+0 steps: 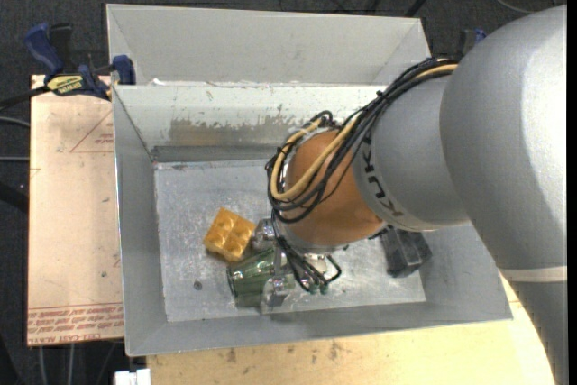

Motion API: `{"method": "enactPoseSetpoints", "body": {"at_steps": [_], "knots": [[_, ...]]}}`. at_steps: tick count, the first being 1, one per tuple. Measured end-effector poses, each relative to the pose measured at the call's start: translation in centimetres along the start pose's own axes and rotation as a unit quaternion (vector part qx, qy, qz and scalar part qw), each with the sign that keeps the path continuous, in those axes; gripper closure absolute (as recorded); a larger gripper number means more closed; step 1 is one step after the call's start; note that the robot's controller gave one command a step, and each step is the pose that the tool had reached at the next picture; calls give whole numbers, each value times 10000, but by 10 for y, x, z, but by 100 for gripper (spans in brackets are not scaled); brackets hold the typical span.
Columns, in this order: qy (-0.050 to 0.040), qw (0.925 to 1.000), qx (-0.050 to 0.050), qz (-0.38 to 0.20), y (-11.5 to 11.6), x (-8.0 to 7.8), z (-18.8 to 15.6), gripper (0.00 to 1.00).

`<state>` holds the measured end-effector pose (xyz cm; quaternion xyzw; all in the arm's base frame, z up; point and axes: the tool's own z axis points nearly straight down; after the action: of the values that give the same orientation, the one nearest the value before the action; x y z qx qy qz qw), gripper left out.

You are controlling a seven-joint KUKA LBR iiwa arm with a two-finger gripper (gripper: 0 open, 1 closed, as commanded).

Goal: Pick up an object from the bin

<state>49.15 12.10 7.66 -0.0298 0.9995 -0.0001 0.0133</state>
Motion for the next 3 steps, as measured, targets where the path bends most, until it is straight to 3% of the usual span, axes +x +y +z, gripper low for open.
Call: {"method": "enactPoseSetpoints", "body": {"at_steps": [1,2,3], "knots": [[-9,9996,-14,-284,1,3,-1,100],[-9,9996,-14,-285,1,3,-1,100],[46,9996,-9,-286,1,5,-6,100]]}}
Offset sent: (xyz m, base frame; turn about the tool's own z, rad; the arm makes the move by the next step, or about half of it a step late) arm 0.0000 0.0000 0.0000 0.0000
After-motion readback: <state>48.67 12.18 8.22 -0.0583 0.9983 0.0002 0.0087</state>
